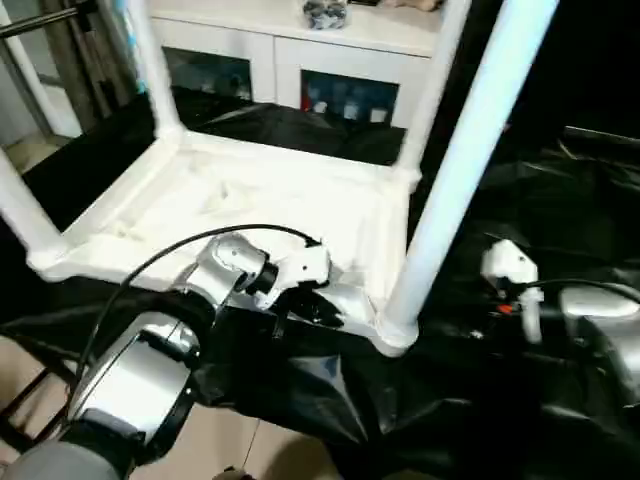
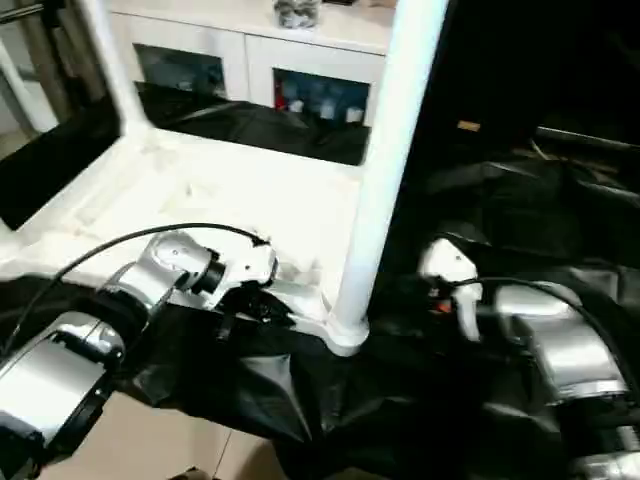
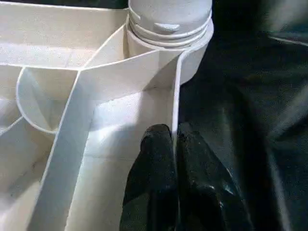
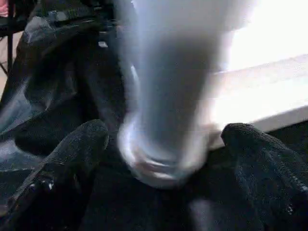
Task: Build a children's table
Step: Rotate leg to tighten
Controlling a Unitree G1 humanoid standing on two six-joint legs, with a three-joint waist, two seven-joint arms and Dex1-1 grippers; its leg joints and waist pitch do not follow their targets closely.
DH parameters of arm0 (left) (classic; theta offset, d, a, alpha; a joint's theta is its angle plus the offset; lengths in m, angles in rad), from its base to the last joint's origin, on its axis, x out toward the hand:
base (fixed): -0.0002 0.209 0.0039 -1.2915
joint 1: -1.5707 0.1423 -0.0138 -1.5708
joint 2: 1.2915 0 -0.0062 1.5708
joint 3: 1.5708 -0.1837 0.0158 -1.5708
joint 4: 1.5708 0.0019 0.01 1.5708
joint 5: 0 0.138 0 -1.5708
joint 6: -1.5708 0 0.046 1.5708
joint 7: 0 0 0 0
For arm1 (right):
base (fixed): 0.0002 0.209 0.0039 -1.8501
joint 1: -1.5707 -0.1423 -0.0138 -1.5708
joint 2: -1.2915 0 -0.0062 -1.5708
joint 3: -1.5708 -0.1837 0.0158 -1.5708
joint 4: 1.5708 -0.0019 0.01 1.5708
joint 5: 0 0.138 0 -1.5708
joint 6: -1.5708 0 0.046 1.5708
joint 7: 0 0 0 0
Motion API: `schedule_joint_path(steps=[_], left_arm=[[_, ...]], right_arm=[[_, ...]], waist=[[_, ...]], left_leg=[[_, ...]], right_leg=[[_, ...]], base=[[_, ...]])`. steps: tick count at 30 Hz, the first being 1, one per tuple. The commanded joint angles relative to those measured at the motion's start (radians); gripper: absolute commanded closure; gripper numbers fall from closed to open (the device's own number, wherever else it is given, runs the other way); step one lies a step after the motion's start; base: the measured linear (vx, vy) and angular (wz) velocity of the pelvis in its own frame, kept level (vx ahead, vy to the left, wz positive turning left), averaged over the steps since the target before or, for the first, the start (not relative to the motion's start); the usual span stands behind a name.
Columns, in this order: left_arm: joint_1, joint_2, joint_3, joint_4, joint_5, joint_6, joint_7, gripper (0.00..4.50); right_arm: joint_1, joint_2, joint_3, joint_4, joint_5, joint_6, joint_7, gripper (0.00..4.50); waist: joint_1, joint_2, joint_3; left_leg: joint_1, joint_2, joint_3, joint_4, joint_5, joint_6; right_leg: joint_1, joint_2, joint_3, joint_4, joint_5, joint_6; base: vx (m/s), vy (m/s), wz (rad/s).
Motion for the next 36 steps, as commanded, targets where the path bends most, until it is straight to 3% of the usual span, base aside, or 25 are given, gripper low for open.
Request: schedule_joint_path(steps=[1,4,6,7,9,15,17,25,26,28,31,36], left_arm=[[0.052,0.010,0.033,-0.015,-0.025,0.058,0.054,4.46],[0.071,0.009,0.034,-0.044,-0.026,0.061,0.057,4.46],[0.103,0.006,0.037,-0.096,-0.034,0.067,0.044,4.46],[0.119,0.006,0.039,-0.122,-0.036,0.056,0.039,4.46],[0.143,0.010,0.034,-0.162,-0.030,0.049,0.039,4.46],[0.175,0.025,0.034,-0.231,-0.023,0.088,0.045,4.50],[0.176,0.027,0.037,-0.233,-0.023,0.092,0.046,4.50],[0.180,0.032,0.040,-0.239,-0.022,0.099,0.045,4.50],[0.187,0.035,0.042,-0.248,-0.022,0.109,0.048,4.50],[0.191,0.035,0.045,-0.253,-0.022,0.118,0.054,4.50],[0.190,0.025,0.054,-0.254,-0.014,0.138,0.109,4.50],[0.148,-0.037,0.077,-0.209,0.013,0.164,0.289,4.50]], right_arm=[[-0.005,0.020,0.008,0.018,-0.027,-0.046,-0.042,0.18],[-0.016,0.040,0.015,0.037,-0.043,-0.071,-0.067,0.18],[-0.039,0.065,0.022,0.073,-0.067,-0.085,-0.109,0.18],[-0.053,0.076,0.022,0.094,-0.080,-0.097,-0.131,0.18],[-0.093,0.099,0.024,0.153,-0.099,-0.110,-0.169,0.18],[-0.121,0.113,0.036,0.189,-0.073,-0.091,-0.119,0.53],[-0.121,0.115,0.037,0.187,-0.066,-0.079,-0.106,0.84],[-0.121,0.118,0.040,0.188,-0.062,-0.074,-0.096,0.84],[-0.117,0.134,0.039,0.199,-0.055,-0.070,-0.101,1.16],[-0.110,0.149,0.039,0.209,-0.053,-0.071,-0.111,1.20],[-0.094,0.193,0.026,0.241,-0.055,-0.068,-0.177,1.41],[-0.117,0.304,-0.037,0.333,-0.079,-0.047,-0.432,1.74]], waist=[[0.009,-0.017,-0.056],[0.006,-0.013,-0.054],[0.004,-0.019,-0.055],[0.005,-0.014,-0.058],[0.000,-0.015,-0.061],[0.002,-0.017,-0.062],[0.002,-0.015,-0.061],[0.003,-0.018,-0.061],[0.003,-0.013,-0.061],[0.001,-0.014,-0.061],[-0.006,-0.014,-0.060],[-0.022,-0.007,-0.054]], left_leg=[[0.001,-0.003,-0.006,-0.070,-0.273,0.029],[0.005,-0.003,-0.005,-0.070,-0.273,0.033],[0.000,-0.002,-0.006,-0.072,-0.256,0.036],[0.003,-0.001,-0.006,-0.072,-0.251,0.035],[0.002,-0.001,-0.005,-0.071,-0.231,0.035],[0.003,0.001,0.001,-0.069,-0.199,0.061],[0.003,0.001,0.002,-0.070,-0.201,0.064],[0.004,0.000,0.003,-0.070,-0.201,0.059],[0.004,0.001,0.002,-0.070,-0.200,0.058],[0.004,0.001,0.002,-0.071,-0.202,0.058],[0.003,-0.001,0.002,-0.073,-0.210,0.050],[0.008,-0.003,-0.003,-0.080,-0.286,0.012]], right_leg=[[0.056,-0.049,0.022,-0.094,-0.313,-0.193],[0.049,-0.047,0.024,-0.101,-0.343,-0.183],[0.051,-0.045,0.025,-0.096,-0.314,-0.184],[0.050,-0.049,0.025,-0.094,-0.304,-0.187],[0.050,-0.045,0.026,-0.089,-0.255,-0.203],[0.056,-0.044,0.026,-0.079,-0.152,-0.230],[0.056,-0.046,0.026,-0.082,-0.175,-0.223],[0.054,-0.046,0.027,-0.084,-0.194,-0.213],[0.054,-0.047,0.028,-0.084,-0.193,-0.214],[0.054,-0.046,0.027,-0.084,-0.191,-0.216],[0.053,-0.046,0.026,-0.087,-0.211,-0.212],[0.045,-0.046,0.025,-0.103,-0.352,-0.176]], base=[[0.000,0.000,0.00],[0.000,0.000,0.00],[0.000,0.000,0.00],[0.000,0.000,0.00],[0.000,0.000,0.00],[0.000,0.000,0.00],[0.000,0.000,0.00],[0.000,0.000,0.00],[0.000,0.000,0.00],[0.000,0.000,0.00],[0.000,0.000,0.00],[0.000,0.000,0.00]])
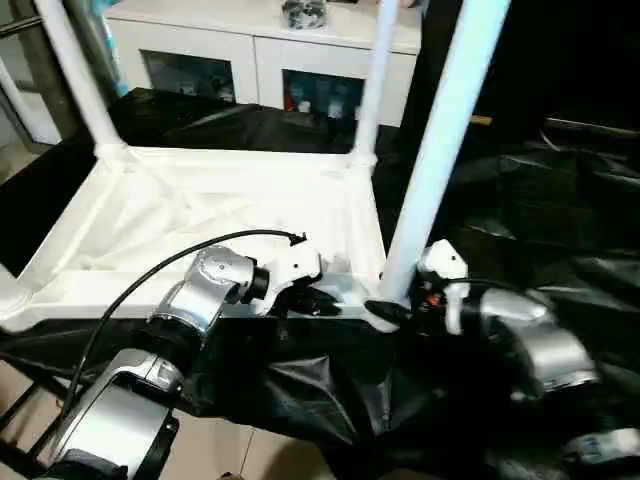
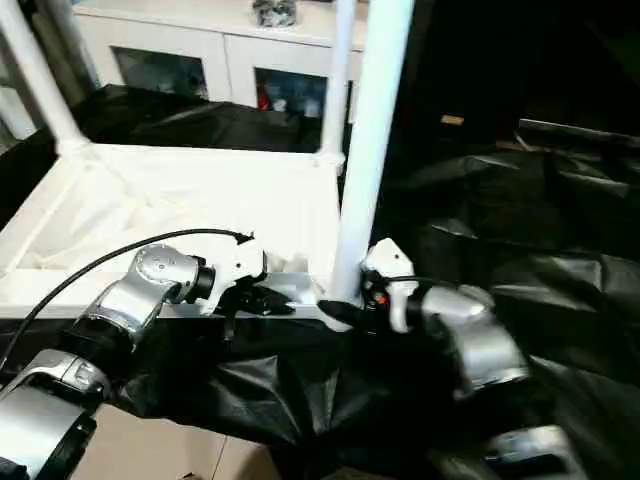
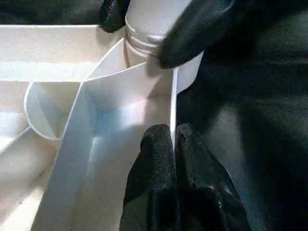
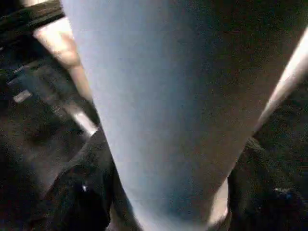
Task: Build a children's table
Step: Rotate leg to tighten
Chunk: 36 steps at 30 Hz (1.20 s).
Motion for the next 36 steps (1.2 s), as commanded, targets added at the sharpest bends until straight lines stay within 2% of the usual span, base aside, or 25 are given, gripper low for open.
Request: schedule_joint_path(steps=[1,2,4,5,8,9,11,13,14,17,19,20,21,22,23,25,26,29,30,31,32,36], left_arm=[[0.004,-0.036,0.023,0.048,0.003,0.038,0.115,4.50],[-0.009,-0.069,0.027,0.057,0.008,0.048,0.169,4.50],[-0.018,-0.103,0.026,0.062,0.012,0.056,0.205,4.50],[-0.028,-0.149,0.024,0.066,0.017,0.056,0.251,4.50],[-0.029,-0.160,0.021,0.066,0.017,0.054,0.262,4.50],[-0.031,-0.174,0.013,0.066,0.020,0.043,0.269,4.50],[-0.033,-0.186,0.002,0.067,0.023,0.016,0.258,4.50],[-0.031,-0.177,0.003,0.067,0.021,-0.011,0.235,4.50],[-0.029,-0.173,0.004,0.067,0.021,-0.024,0.223,4.50],[-0.017,-0.140,0.006,0.060,0.010,-0.066,0.156,4.50],[-0.010,-0.120,0.009,0.055,0.006,-0.069,0.124,4.50],[0.003,-0.096,-0.002,0.041,0.002,-0.094,0.070,4.50],[0.011,-0.082,-0.005,0.028,-0.002,-0.091,0.045,4.50],[0.017,-0.069,-0.007,0.019,-0.007,-0.095,0.018,4.50],[0.025,-0.051,-0.008,0.007,-0.016,-0.100,-0.022,4.50],[0.028,-0.042,-0.006,0.004,-0.020,-0.106,-0.046,4.50],[0.035,-0.023,0.000,0.000,-0.034,-0.123,-0.096,4.50],[0.041,0.009,0.003,-0.001,-0.055,-0.142,-0.173,4.50],[0.043,0.019,0.003,-0.005,-0.064,-0.135,-0.200,4.50],[0.043,0.019,0.003,-0.005,-0.064,-0.135,-0.200,4.50],[0.047,0.033,0.007,-0.017,-0.081,-0.129,-0.246,4.50],[0.053,0.052,0.010,-0.045,-0.103,-0.100,-0.320,4.50]], right_arm=[[-0.007,0.035,-0.005,0.048,-0.027,0.030,-0.098,1.78],[-0.015,0.074,-0.010,0.068,-0.041,0.039,-0.176,1.79],[-0.028,0.113,-0.010,0.090,-0.059,0.050,-0.255,1.82],[-0.045,0.162,-0.001,0.115,-0.091,0.057,-0.358,1.82],[-0.050,0.175,0.003,0.121,-0.097,0.054,-0.373,1.82],[-0.051,0.188,0.014,0.119,-0.104,0.029,-0.368,1.82],[-0.049,0.195,0.021,0.106,-0.099,0.010,-0.344,1.27],[-0.042,0.184,0.011,0.088,-0.078,0.016,-0.308,1.13],[-0.040,0.180,0.007,0.081,-0.072,0.019,-0.296,1.10],[-0.030,0.128,0.021,0.044,-0.078,-0.005,-0.235,0.72],[-0.023,0.092,0.028,0.021,-0.076,-0.025,-0.194,0.66],[-0.013,0.060,0.031,-0.003,-0.068,-0.044,-0.143,0.66],[-0.004,0.037,0.036,-0.022,-0.063,-0.061,-0.107,0.66],[0.005,0.020,0.036,-0.041,-0.047,-0.066,-0.067,0.66],[0.019,-0.006,0.033,-0.074,-0.017,-0.062,0.000,0.66],[0.029,-0.020,0.029,-0.096,0.003,-0.052,0.045,0.66],[0.052,-0.059,0.035,-0.142,0.036,-0.030,0.143,0.66],[0.083,-0.122,0.053,-0.191,0.067,-0.022,0.261,0.66],[0.089,-0.136,0.055,-0.194,0.070,-0.030,0.281,0.66],[0.089,-0.136,0.055,-0.194,0.070,-0.030,0.281,0.66],[0.096,-0.158,0.061,-0.200,0.084,-0.014,0.323,0.66],[0.100,-0.179,0.067,-0.215,0.099,0.009,0.373,0.66]], waist=[[0.003,-0.009,-0.049],[0.001,-0.004,-0.046],[0.002,-0.008,-0.047],[-0.001,-0.004,-0.045],[0.000,-0.008,-0.048],[0.000,-0.005,-0.049],[0.000,-0.008,-0.050],[0.002,-0.002,-0.051],[0.000,-0.004,-0.052],[0.004,-0.006,-0.055],[0.009,-0.005,-0.055],[0.014,-0.006,-0.057],[0.013,-0.020,-0.059],[0.015,-0.015,-0.057],[0.018,-0.011,-0.060],[0.017,-0.010,-0.060],[0.019,-0.016,-0.060],[0.027,-0.015,-0.057],[0.032,-0.019,-0.055],[0.035,-0.017,-0.055],[0.039,-0.017,-0.053],[0.043,-0.022,-0.051]], left_leg=[[0.004,-0.001,-0.006,-0.074,-0.292,0.007],[0.009,-0.002,-0.007,-0.076,-0.314,-0.002],[0.013,-0.003,-0.007,-0.075,-0.327,-0.005],[0.016,-0.006,-0.008,-0.078,-0.343,-0.009],[0.016,-0.009,-0.009,-0.077,-0.340,-0.002],[0.014,-0.009,-0.008,-0.077,-0.336,0.005],[0.010,-0.011,-0.009,-0.079,-0.327,0.016],[0.010,-0.011,-0.012,-0.081,-0.322,0.026],[0.007,-0.010,-0.013,-0.082,-0.315,0.031],[0.006,-0.009,-0.012,-0.080,-0.296,0.039],[0.007,-0.008,-0.010,-0.077,-0.275,0.047],[0.004,-0.007,-0.010,-0.076,-0.255,0.057],[0.000,-0.008,-0.008,-0.074,-0.239,0.065],[-0.001,-0.007,-0.010,-0.076,-0.232,0.070],[0.001,-0.004,-0.008,-0.072,-0.203,0.085],[-0.001,-0.004,-0.007,-0.070,-0.172,0.100],[-0.001,-0.005,-0.007,-0.069,-0.168,0.110],[0.000,0.001,-0.006,-0.070,-0.169,0.121],[0.002,0.003,-0.004,-0.070,-0.183,0.118],[0.003,0.004,-0.004,-0.071,-0.189,0.112],[0.005,0.005,-0.004,-0.073,-0.210,0.093],[0.004,0.004,-0.005,-0.075,-0.224,0.075]], right_leg=[[0.041,-0.045,0.025,-0.092,-0.366,-0.171],[0.039,-0.046,0.025,-0.099,-0.400,-0.160],[0.037,-0.046,0.026,-0.101,-0.410,-0.154],[0.035,-0.044,0.025,-0.106,-0.433,-0.146],[0.037,-0.043,0.023,-0.109,-0.446,-0.127],[0.038,-0.043,0.025,-0.109,-0.426,-0.129],[0.041,-0.042,0.023,-0.108,-0.416,-0.125],[0.040,-0.045,0.024,-0.108,-0.403,-0.128],[0.044,-0.045,0.025,-0.106,-0.381,-0.134],[0.047,-0.045,0.026,-0.101,-0.329,-0.149],[0.048,-0.044,0.026,-0.095,-0.256,-0.177],[0.054,-0.046,0.026,-0.089,-0.206,-0.191],[0.059,-0.045,0.025,-0.086,-0.187,-0.192],[0.057,-0.047,0.025,-0.084,-0.185,-0.194],[0.060,-0.048,0.026,-0.081,-0.145,-0.208],[0.060,-0.047,0.025,-0.073,-0.082,-0.231],[0.064,-0.047,0.023,-0.072,-0.081,-0.237],[0.062,-0.047,0.023,-0.071,-0.081,-0.242],[0.059,-0.048,0.023,-0.074,-0.112,-0.238],[0.058,-0.049,0.023,-0.073,-0.130,-0.235],[0.055,-0.053,0.024,-0.079,-0.188,-0.226],[0.053,-0.052,0.025,-0.079,-0.226,-0.215]], base=[[0.000,0.000,0.00],[0.000,0.000,0.00],[0.000,0.000,0.00],[0.000,0.000,0.00],[0.000,0.000,0.00],[0.000,0.000,0.00],[0.000,0.000,0.00],[0.000,0.000,0.00],[0.000,0.000,0.00],[0.000,0.000,0.00],[0.000,0.000,0.00],[0.000,0.000,0.00],[0.000,0.000,0.00],[0.000,0.000,0.00],[0.000,0.000,0.00],[0.000,0.000,0.00],[0.000,0.000,0.00],[0.000,0.000,0.00],[0.000,0.000,0.00],[0.000,0.000,0.00],[0.000,0.000,0.00],[0.000,0.000,0.00]])
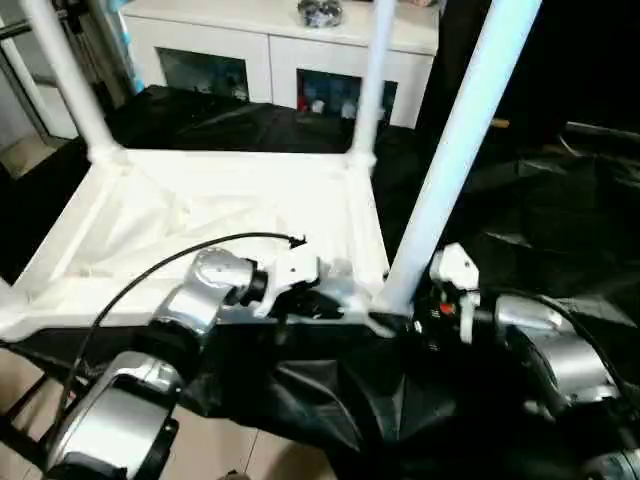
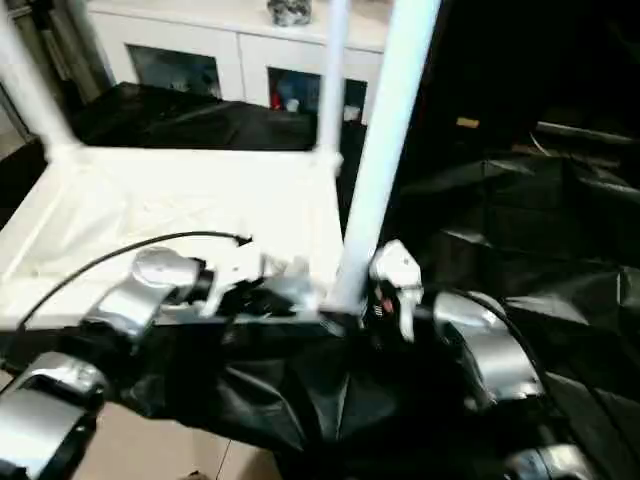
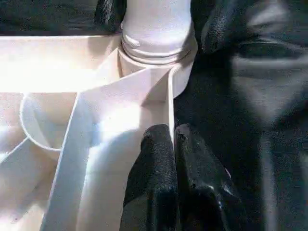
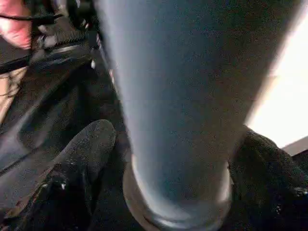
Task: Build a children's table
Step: Rotate leg to tighten
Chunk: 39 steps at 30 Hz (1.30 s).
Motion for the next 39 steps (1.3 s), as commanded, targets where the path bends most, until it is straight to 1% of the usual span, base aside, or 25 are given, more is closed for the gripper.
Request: schedule_joint_path(steps=[1,4,5,7,9,12,13,14,16,18,22,23,25,26,27,28,29,30,32,33,34,36,37,38,39], left_arm=[[0.012,-0.009,0.000,-0.017,-0.040,0.010,-0.043,4.50],[0.001,-0.007,0.005,-0.002,-0.044,0.001,-0.054,4.50],[-0.001,-0.007,0.005,0.001,-0.044,0.001,-0.057,4.50],[-0.003,-0.007,0.006,0.002,-0.044,0.002,-0.062,4.50],[-0.003,-0.007,0.006,-0.001,-0.047,0.007,-0.071,4.50],[-0.001,-0.006,0.006,-0.007,-0.051,0.016,-0.080,4.50],[0.000,-0.006,0.005,-0.006,-0.049,0.017,-0.080,4.50],[0.000,-0.006,0.005,-0.005,-0.047,0.015,-0.079,4.50],[0.002,-0.007,0.005,-0.004,-0.046,0.015,-0.078,4.50],[0.003,-0.009,0.008,-0.003,-0.044,0.013,-0.072,4.50],[0.002,-0.020,0.016,0.010,-0.034,0.003,-0.031,4.50],[-0.001,-0.025,0.020,0.020,-0.030,-0.002,-0.014,4.50],[-0.010,-0.035,0.020,0.042,-0.008,-0.013,0.041,4.50],[-0.021,-0.049,0.021,0.064,0.014,-0.016,0.111,4.50],[-0.024,-0.052,0.022,0.069,0.019,-0.016,0.127,4.50],[-0.034,-0.067,0.025,0.084,0.031,-0.007,0.183,4.50],[-0.037,-0.070,0.027,0.088,0.034,-0.004,0.198,4.50],[-0.047,-0.086,0.032,0.100,0.042,0.002,0.250,4.50],[-0.065,-0.118,0.037,0.118,0.057,0.013,0.338,4.50],[-0.083,-0.148,0.038,0.134,0.077,0.025,0.434,4.50],[-0.095,-0.174,0.041,0.147,0.088,0.032,0.496,4.50],[-0.107,-0.197,0.045,0.161,0.093,0.034,0.550,4.50],[-0.115,-0.219,0.048,0.172,0.094,0.035,0.587,4.50],[-0.115,-0.219,0.048,0.172,0.094,0.035,0.587,4.50],[-0.118,-0.240,0.049,0.173,0.093,0.035,0.608,4.50]], right_arm=[[-0.003,-0.013,0.003,-0.032,0.012,0.015,0.023,0.66],[-0.007,-0.025,0.022,-0.031,0.003,0.028,0.050,0.66],[-0.009,-0.024,0.025,-0.028,0.004,0.030,0.054,0.82],[-0.011,-0.020,0.027,-0.024,0.008,0.033,0.056,0.82],[-0.013,-0.014,0.028,-0.024,0.021,0.045,0.064,1.09],[-0.009,-0.010,0.034,-0.038,0.038,0.074,0.084,1.35],[-0.007,-0.009,0.036,-0.042,0.039,0.081,0.088,1.35],[-0.005,-0.008,0.037,-0.043,0.040,0.084,0.089,1.54],[-0.002,-0.006,0.037,-0.044,0.041,0.087,0.089,1.54],[0.005,-0.002,0.035,-0.044,0.046,0.092,0.089,1.80],[0.025,0.014,0.022,-0.055,0.063,0.109,0.072,1.94],[0.033,0.023,0.014,-0.058,0.072,0.116,0.060,1.94],[0.044,0.043,0.002,-0.060,0.077,0.116,0.027,1.98],[0.051,0.071,-0.009,-0.054,0.069,0.105,-0.024,1.98],[0.052,0.076,-0.011,-0.052,0.067,0.102,-0.035,1.99],[0.048,0.099,-0.021,-0.034,0.053,0.105,-0.088,1.99],[0.047,0.105,-0.024,-0.028,0.049,0.106,-0.103,1.99],[0.035,0.131,-0.037,0.000,0.030,0.105,-0.166,1.99],[0.010,0.182,-0.059,0.053,-0.010,0.109,-0.300,1.99],[-0.011,0.225,-0.073,0.094,-0.041,0.109,-0.413,2.00],[-0.027,0.257,-0.084,0.121,-0.060,0.112,-0.494,2.00],[-0.045,0.287,-0.098,0.149,-0.076,0.116,-0.573,2.00],[-0.066,0.314,-0.111,0.181,-0.089,0.119,-0.649,2.00],[-0.066,0.314,-0.111,0.181,-0.089,0.119,-0.649,2.00],[-0.082,0.333,-0.110,0.207,-0.109,0.110,-0.706,2.00]], waist=[[0.004,-0.019,-0.053],[0.004,-0.021,-0.053],[0.005,-0.021,-0.055],[0.005,-0.021,-0.055],[0.006,-0.021,-0.055],[0.007,-0.021,-0.055],[0.009,-0.018,-0.054],[0.009,-0.019,-0.055],[0.010,-0.019,-0.055],[0.011,-0.019,-0.056],[0.014,-0.017,-0.057],[0.015,-0.012,-0.056],[0.016,-0.016,-0.054],[0.016,-0.011,-0.052],[0.015,-0.014,-0.049],[0.014,-0.015,-0.049],[0.014,-0.015,-0.050],[0.013,-0.011,-0.050],[0.005,-0.010,-0.048],[0.000,-0.014,-0.049],[-0.008,-0.012,-0.050],[-0.010,-0.014,-0.050],[-0.011,-0.012,-0.052],[-0.014,-0.012,-0.051],[-0.013,-0.013,-0.052]], left_leg=[[-0.001,0.020,0.006,-0.060,-0.219,0.069],[-0.002,0.019,0.005,-0.059,-0.202,0.068],[-0.002,0.019,0.005,-0.058,-0.196,0.069],[-0.003,0.018,0.005,-0.056,-0.180,0.073],[-0.003,0.017,0.005,-0.056,-0.178,0.074],[-0.002,0.018,0.006,-0.056,-0.180,0.074],[-0.003,0.018,0.005,-0.057,-0.181,0.073],[-0.002,0.019,0.006,-0.056,-0.181,0.071],[-0.002,0.018,0.005,-0.056,-0.179,0.069],[-0.001,0.018,0.006,-0.055,-0.174,0.068],[-0.001,0.018,0.005,-0.055,-0.168,0.071],[-0.001,0.018,0.005,-0.055,-0.174,0.068],[0.000,0.017,0.005,-0.057,-0.195,0.061],[0.000,0.017,0.005,-0.059,-0.205,0.057],[0.003,0.016,0.003,-0.063,-0.236,0.042],[0.007,0.015,0.002,-0.063,-0.257,0.028],[0.008,0.015,0.000,-0.064,-0.265,0.020],[0.007,0.014,-0.001,-0.066,-0.266,0.016],[0.007,0.013,-0.005,-0.071,-0.288,-0.002],[0.007,0.011,-0.006,-0.070,-0.294,-0.011],[0.005,0.010,-0.007,-0.071,-0.289,-0.020],[0.004,0.008,-0.008,-0.071,-0.288,-0.015],[0.005,0.008,-0.007,-0.069,-0.285,-0.011],[0.003,0.008,-0.008,-0.070,-0.283,-0.011],[0.004,0.006,-0.007,-0.069,-0.281,-0.009]], right_leg=[[0.050,-0.040,0.029,-0.075,-0.222,-0.218],[0.051,-0.040,0.029,-0.073,-0.205,-0.211],[0.051,-0.041,0.029,-0.072,-0.197,-0.212],[0.051,-0.041,0.029,-0.071,-0.177,-0.216],[0.052,-0.040,0.028,-0.070,-0.175,-0.219],[0.052,-0.040,0.028,-0.071,-0.181,-0.219],[0.052,-0.040,0.028,-0.070,-0.184,-0.219],[0.052,-0.040,0.028,-0.070,-0.180,-0.220],[0.052,-0.040,0.028,-0.070,-0.177,-0.220],[0.053,-0.039,0.028,-0.068,-0.163,-0.223],[0.053,-0.039,0.028,-0.067,-0.148,-0.227],[0.052,-0.040,0.028,-0.068,-0.155,-0.227],[0.051,-0.039,0.028,-0.074,-0.192,-0.215],[0.049,-0.041,0.029,-0.077,-0.213,-0.208],[0.047,-0.042,0.028,-0.084,-0.276,-0.191],[0.046,-0.043,0.030,-0.089,-0.330,-0.175],[0.045,-0.044,0.032,-0.091,-0.346,-0.166],[0.044,-0.043,0.032,-0.091,-0.349,-0.162],[0.043,-0.042,0.029,-0.093,-0.378,-0.151],[0.042,-0.042,0.028,-0.095,-0.396,-0.142],[0.042,-0.040,0.029,-0.095,-0.396,-0.136],[0.044,-0.040,0.029,-0.097,-0.395,-0.130],[0.042,-0.040,0.031,-0.097,-0.372,-0.135],[0.043,-0.038,0.030,-0.095,-0.365,-0.137],[0.044,-0.039,0.029,-0.097,-0.368,-0.134]], base=[[0.000,0.000,0.00],[0.000,0.000,0.00],[0.000,0.000,0.00],[0.000,0.000,0.00],[0.000,0.000,0.00],[0.000,0.000,0.00],[0.000,0.000,0.00],[0.000,0.000,0.00],[0.000,0.000,0.00],[0.000,0.000,0.00],[0.000,0.000,0.00],[0.000,0.000,0.00],[0.000,0.000,0.00],[0.000,0.000,0.00],[0.000,0.000,0.00],[0.000,0.000,0.00],[0.000,0.000,0.00],[0.000,0.000,0.00],[0.000,0.000,0.00],[0.000,0.000,0.00],[0.000,0.000,0.00],[0.000,0.000,0.00],[0.000,0.000,0.00],[0.000,0.000,0.00],[0.000,0.000,0.00]])
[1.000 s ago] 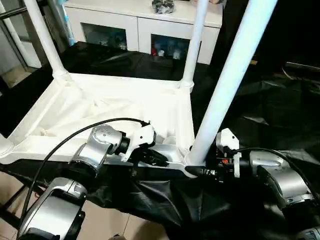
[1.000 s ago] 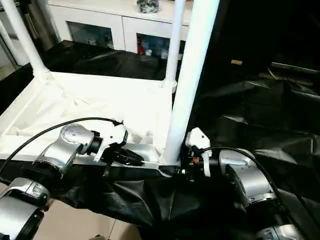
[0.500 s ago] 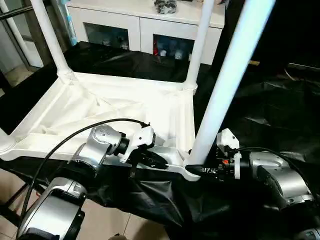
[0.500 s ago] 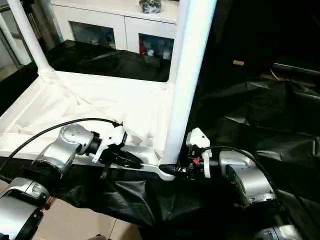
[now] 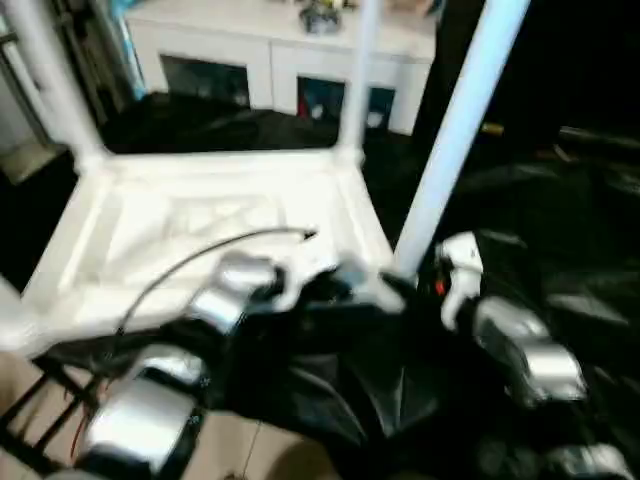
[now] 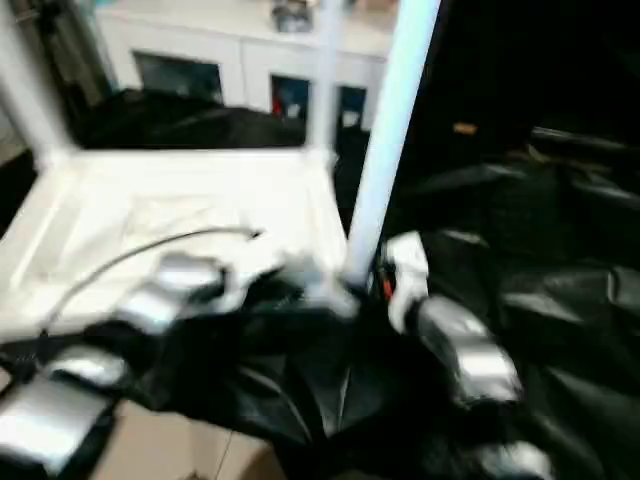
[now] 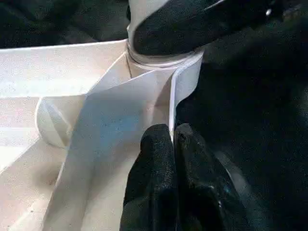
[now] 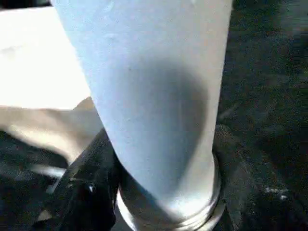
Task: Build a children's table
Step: Rotate leg to tighten
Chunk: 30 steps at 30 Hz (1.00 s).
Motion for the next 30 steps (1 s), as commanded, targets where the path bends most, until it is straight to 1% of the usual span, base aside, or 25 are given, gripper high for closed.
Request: schedule_joint_path(steps=[1,2,3,4,6,7,8,9,10,11,12,14,15,16,17,19,20,22,23,24,25,28,29,30], left_arm=[[-0.029,-0.070,0.019,0.002,-0.017,0.004,0.095,4.50],[-0.027,-0.089,0.018,0.003,-0.019,-0.001,0.093,4.50],[-0.027,-0.093,0.017,0.007,-0.017,-0.005,0.097,4.50],[-0.026,-0.094,0.016,0.008,-0.016,-0.013,0.092,4.50],[-0.017,-0.086,0.010,0.004,-0.018,-0.033,0.055,4.50],[-0.014,-0.081,0.007,0.002,-0.018,-0.042,0.044,4.50],[-0.007,-0.063,0.003,-0.003,-0.023,-0.063,-0.002,4.50],[-0.004,-0.054,0.001,-0.006,-0.027,-0.072,-0.027,4.50],[-0.002,-0.047,0.000,-0.009,-0.030,-0.079,-0.046,4.50],[0.000,-0.043,-0.001,-0.012,-0.033,-0.082,-0.063,4.50],[0.003,-0.036,-0.003,-0.016,-0.036,-0.084,-0.080,4.50],[0.011,-0.014,-0.006,-0.030,-0.043,-0.094,-0.136,4.50],[0.019,0.011,-0.012,-0.041,-0.046,-0.106,-0.191,4.50],[0.022,0.024,-0.016,-0.047,-0.047,-0.112,-0.220,4.50],[0.028,0.040,-0.019,-0.054,-0.053,-0.111,-0.259,4.50],[0.035,0.059,-0.019,-0.063,-0.067,-0.112,-0.316,4.50],[0.040,0.070,-0.017,-0.069,-0.077,-0.108,-0.353,4.50],[0.045,0.084,-0.017,-0.074,-0.087,-0.107,-0.395,4.50],[0.049,0.099,-0.019,-0.078,-0.094,-0.105,-0.436,4.50],[0.050,0.107,-0.020,-0.078,-0.096,-0.104,-0.452,4.50],[0.051,0.117,-0.022,-0.078,-0.097,-0.105,-0.474,4.50],[0.052,0.136,-0.021,-0.082,-0.103,-0.103,-0.523,4.50],[0.051,0.141,-0.019,-0.081,-0.105,-0.103,-0.533,4.50],[0.051,0.141,-0.019,-0.081,-0.105,-0.103,-0.533,4.50]], right_arm=[[0.002,0.058,0.085,0.061,-0.067,0.010,-0.052,2.00],[0.001,0.076,0.091,0.059,-0.081,-0.024,-0.046,2.00],[0.001,0.081,0.089,0.059,-0.083,-0.035,-0.046,1.65],[0.002,0.081,0.088,0.058,-0.086,-0.048,-0.044,1.30],[0.007,0.072,0.072,0.040,-0.045,-0.045,0.011,1.30],[0.007,0.067,0.069,0.036,-0.036,-0.044,0.023,1.23],[0.009,0.038,0.084,0.023,-0.043,-0.057,0.057,0.93],[0.009,0.023,0.094,0.019,-0.050,-0.067,0.077,0.85],[0.010,0.012,0.102,0.015,-0.055,-0.074,0.093,0.85],[0.011,0.004,0.106,0.012,-0.054,-0.077,0.107,0.83],[0.012,-0.005,0.110,0.009,-0.048,-0.078,0.128,0.83],[0.019,-0.036,0.121,-0.009,-0.031,-0.088,0.207,0.83],[0.028,-0.067,0.125,-0.032,-0.008,-0.090,0.291,0.83],[0.033,-0.082,0.126,-0.046,0.004,-0.089,0.335,0.83],[0.039,-0.101,0.127,-0.067,0.025,-0.078,0.390,0.83],[0.049,-0.132,0.134,-0.096,0.053,-0.060,0.472,0.83],[0.057,-0.155,0.144,-0.111,0.065,-0.052,0.526,0.83],[0.068,-0.184,0.158,-0.126,0.075,-0.045,0.586,0.83],[0.077,-0.211,0.171,-0.139,0.083,-0.038,0.639,0.83],[0.080,-0.225,0.178,-0.143,0.083,-0.034,0.663,0.83],[0.084,-0.243,0.189,-0.149,0.085,-0.021,0.697,0.83],[0.084,-0.275,0.208,-0.153,0.090,0.007,0.762,0.83],[0.083,-0.280,0.213,-0.154,0.089,0.013,0.774,0.99],[0.083,-0.280,0.213,-0.154,0.089,0.013,0.774,0.99]], waist=[[0.000,-0.009,-0.051],[-0.003,-0.009,-0.051],[0.000,-0.007,-0.052],[0.000,-0.008,-0.056],[0.001,-0.006,-0.056],[0.002,-0.006,-0.057],[0.002,-0.007,-0.055],[0.003,-0.006,-0.056],[0.003,-0.005,-0.055],[0.004,-0.006,-0.055],[0.004,-0.004,-0.054],[0.005,-0.006,-0.053],[0.005,-0.007,-0.051],[0.008,-0.006,-0.052],[0.008,-0.007,-0.052],[0.011,-0.004,-0.052],[0.016,-0.005,-0.052],[0.019,-0.004,-0.053],[0.019,-0.010,-0.053],[0.023,-0.007,-0.053],[0.023,-0.008,-0.052],[0.028,-0.008,-0.051],[0.028,-0.008,-0.050],[0.029,-0.008,-0.050]], left_leg=[[-0.001,0.009,-0.001,-0.071,-0.278,-0.006],[-0.006,0.009,-0.002,-0.071,-0.260,-0.002],[-0.003,0.008,0.001,-0.068,-0.248,0.005],[-0.002,0.008,0.003,-0.065,-0.228,0.016],[-0.007,0.007,0.004,-0.063,-0.200,0.032],[-0.007,0.007,0.005,-0.063,-0.190,0.042],[-0.008,0.007,0.005,-0.063,-0.192,0.047],[-0.007,0.007,0.004,-0.064,-0.195,0.048],[-0.006,0.008,0.005,-0.064,-0.200,0.049],[-0.008,0.008,0.005,-0.063,-0.203,0.051],[-0.007,0.010,0.004,-0.065,-0.209,0.049],[-0.006,0.010,0.004,-0.066,-0.222,0.050],[-0.006,0.013,0.004,-0.067,-0.230,0.053],[-0.005,0.013,0.005,-0.065,-0.235,0.061],[-0.006,0.014,0.005,-0.066,-0.234,0.062],[-0.004,0.017,0.004,-0.066,-0.228,0.069],[-0.003,0.019,0.006,-0.065,-0.220,0.071],[-0.004,0.021,0.008,-0.063,-0.211,0.074],[-0.004,0.021,0.008,-0.062,-0.206,0.075],[-0.005,0.022,0.008,-0.062,-0.203,0.081],[-0.005,0.020,0.008,-0.062,-0.205,0.083],[-0.005,0.022,0.008,-0.063,-0.213,0.075],[-0.005,0.022,0.008,-0.063,-0.217,0.069],[-0.004,0.022,0.008,-0.064,-0.220,0.066]], right_leg=[[0.036,-0.038,0.027,-0.094,-0.349,-0.143],[0.040,-0.038,0.027,-0.090,-0.307,-0.152],[0.039,-0.036,0.027,-0.090,-0.270,-0.158],[0.041,-0.034,0.029,-0.084,-0.213,-0.175],[0.046,-0.033,0.028,-0.078,-0.158,-0.189],[0.048,-0.034,0.028,-0.077,-0.138,-0.196],[0.049,-0.034,0.026,-0.078,-0.143,-0.198],[0.050,-0.034,0.026,-0.079,-0.149,-0.198],[0.049,-0.034,0.026,-0.079,-0.154,-0.200],[0.051,-0.035,0.026,-0.080,-0.160,-0.198],[0.049,-0.037,0.027,-0.081,-0.169,-0.198],[0.050,-0.037,0.025,-0.083,-0.194,-0.197],[0.048,-0.037,0.026,-0.084,-0.206,-0.199],[0.049,-0.038,0.027,-0.084,-0.208,-0.201],[0.049,-0.038,0.028,-0.083,-0.203,-0.203],[0.047,-0.037,0.028,-0.080,-0.169,-0.217],[0.049,-0.035,0.025,-0.074,-0.136,-0.237],[0.049,-0.036,0.025,-0.069,-0.107,-0.249],[0.050,-0.036,0.025,-0.069,-0.103,-0.251],[0.051,-0.037,0.025,-0.068,-0.105,-0.251],[0.051,-0.038,0.024,-0.070,-0.119,-0.249],[0.048,-0.041,0.025,-0.072,-0.160,-0.243],[0.047,-0.041,0.025,-0.073,-0.172,-0.240],[0.047,-0.041,0.025,-0.074,-0.177,-0.239]], base=[[0.000,0.000,0.00],[0.000,0.000,0.00],[0.000,0.000,0.00],[0.000,0.000,0.00],[0.000,0.000,0.00],[0.000,0.000,0.00],[0.000,0.000,0.00],[0.000,0.000,0.00],[0.000,0.000,0.00],[0.000,0.000,0.00],[0.000,0.000,0.00],[0.000,0.000,0.00],[0.000,0.000,0.00],[0.000,0.000,0.00],[0.000,0.000,0.00],[0.000,0.000,0.00],[0.000,0.000,0.00],[0.000,0.000,0.00],[0.000,0.000,0.00],[0.000,0.000,0.00],[0.000,0.000,0.00],[0.000,0.000,0.00],[0.000,0.000,0.00],[0.000,0.000,0.00]])
